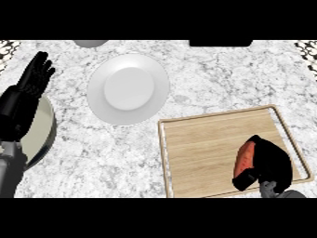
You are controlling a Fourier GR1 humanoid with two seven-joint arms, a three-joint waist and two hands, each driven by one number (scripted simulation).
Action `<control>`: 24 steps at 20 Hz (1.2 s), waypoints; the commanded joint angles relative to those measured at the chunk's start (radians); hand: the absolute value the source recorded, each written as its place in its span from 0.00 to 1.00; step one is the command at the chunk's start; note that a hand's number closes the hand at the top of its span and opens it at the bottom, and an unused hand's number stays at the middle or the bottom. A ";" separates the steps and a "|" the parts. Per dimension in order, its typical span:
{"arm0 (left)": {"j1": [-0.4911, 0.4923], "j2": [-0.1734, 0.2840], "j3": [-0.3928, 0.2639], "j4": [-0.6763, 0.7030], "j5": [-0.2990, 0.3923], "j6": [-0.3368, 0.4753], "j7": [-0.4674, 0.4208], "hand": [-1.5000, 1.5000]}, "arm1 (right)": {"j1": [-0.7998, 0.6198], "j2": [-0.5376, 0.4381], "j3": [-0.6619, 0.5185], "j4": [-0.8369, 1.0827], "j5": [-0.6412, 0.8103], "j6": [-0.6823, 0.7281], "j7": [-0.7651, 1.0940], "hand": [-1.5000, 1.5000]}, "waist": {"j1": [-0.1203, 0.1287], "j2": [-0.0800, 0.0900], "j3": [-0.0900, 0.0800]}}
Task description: Pick the sweet potato from the tray and place it in the plate
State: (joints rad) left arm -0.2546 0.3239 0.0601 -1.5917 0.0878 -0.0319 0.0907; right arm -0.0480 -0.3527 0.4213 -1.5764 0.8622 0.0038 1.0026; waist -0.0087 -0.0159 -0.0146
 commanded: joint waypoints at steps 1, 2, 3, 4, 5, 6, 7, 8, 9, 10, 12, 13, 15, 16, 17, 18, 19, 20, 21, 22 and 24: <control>-0.011 -0.006 -0.012 -0.059 -0.022 0.025 0.057 0.50 | 0.107 -0.011 0.040 -0.074 0.161 -0.084 0.110 1.00 | -0.003 0.010 0.014; -0.064 -0.001 0.020 0.033 -0.001 0.013 0.034 0.50 | 0.113 -0.001 0.074 -0.100 0.226 -0.099 0.129 1.00 | -0.011 0.013 0.014; 0.000 0.001 0.013 -0.010 0.010 -0.011 0.028 0.50 | 0.109 0.033 0.089 -0.105 0.267 -0.088 0.171 1.00 | 0.001 0.012 0.014; 0.006 -0.032 -0.025 -0.027 -0.034 0.020 0.014 0.50 | 0.103 0.018 0.072 -0.097 0.290 -0.104 0.136 1.00 | 0.003 0.013 0.014; -0.049 -0.020 0.003 0.024 -0.012 0.008 0.020 0.50 | 0.126 0.025 0.092 -0.152 0.326 -0.091 0.153 1.00 | -0.003 0.014 0.014; 0.031 -0.001 0.015 0.007 -0.009 -0.024 -0.031 0.50 | 0.096 0.011 0.059 -0.177 0.331 -0.073 0.141 1.00 | 0.004 0.014 0.014; -0.014 -0.004 0.018 -0.034 0.000 -0.010 0.040 0.50 | 0.138 0.000 0.070 -0.270 0.331 -0.041 0.129 1.00 | 0.002 0.013 0.014; 0.030 -0.030 -0.007 -0.062 -0.026 0.010 0.027 0.50 | 0.069 0.082 0.106 -0.243 0.365 -0.006 0.164 1.00 | 0.009 0.013 0.014; -0.031 -0.014 0.007 -0.021 -0.019 -0.004 0.056 0.50 | 0.118 0.075 0.101 -0.269 0.364 -0.062 0.118 1.00 | 0.003 0.014 0.014; -0.027 -0.013 0.018 0.018 -0.015 -0.012 0.008 0.50 | 0.031 0.116 0.108 -0.317 0.353 0.030 0.149 1.00 | 0.005 0.015 0.014; -0.005 0.015 0.047 0.009 0.018 -0.049 -0.002 0.50 | 0.051 0.121 0.148 -0.324 0.417 -0.097 0.074 1.00 | 0.007 0.014 0.014; -0.029 -0.003 0.030 0.013 0.013 -0.038 0.014 0.50 | -0.026 0.182 0.184 -0.313 0.452 -0.048 0.103 1.00 | 0.011 0.015 0.014; -0.020 -0.025 -0.001 -0.033 -0.016 -0.008 0.044 0.50 | -0.081 0.195 0.156 -0.355 0.412 -0.049 0.038 1.00 | 0.016 0.014 0.014; -0.011 -0.027 0.003 0.002 -0.021 -0.019 -0.010 0.50 | -0.052 0.202 0.196 -0.386 0.441 -0.092 0.025 1.00 | 0.008 0.015 0.014; -0.021 -0.019 0.016 -0.023 -0.007 -0.015 0.039 0.50 | -0.078 0.228 0.185 -0.382 0.414 -0.102 0.005 1.00 | 0.013 0.014 0.015; -0.036 -0.025 -0.001 -0.028 -0.027 -0.003 0.050 0.50 | -0.131 0.273 0.198 -0.379 0.434 -0.082 0.020 1.00 | 0.015 0.015 0.015; -0.005 -0.004 0.022 -0.047 0.005 -0.035 0.047 0.50 | -0.123 0.317 0.268 -0.387 0.484 -0.066 0.053 1.00 | 0.018 0.013 0.014; -0.009 0.000 0.027 -0.036 0.016 -0.053 0.033 0.50 | -0.165 0.338 0.234 -0.370 0.443 -0.074 0.022 1.00 | 0.018 0.015 0.014; -0.040 -0.022 0.016 0.031 -0.033 -0.016 -0.003 0.50 | -0.229 0.347 0.211 -0.372 0.420 -0.048 0.034 1.00 | 0.012 0.018 0.014; 0.004 -0.023 0.007 -0.007 -0.017 -0.041 -0.001 0.50 | -0.282 0.348 0.221 -0.349 0.401 -0.040 0.061 1.00 | 0.020 0.016 0.014; -0.061 -0.002 0.026 0.001 0.007 -0.054 0.066 0.50 | -0.423 0.350 0.220 -0.225 0.342 -0.078 0.121 1.00 | 0.025 0.018 0.014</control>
State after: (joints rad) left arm -0.2765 0.3083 0.0741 -1.5934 0.0730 -0.0647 0.1096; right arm -0.2951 -0.0441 0.6277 -1.8887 1.2588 -0.0565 1.0279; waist 0.0098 0.0003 -0.0007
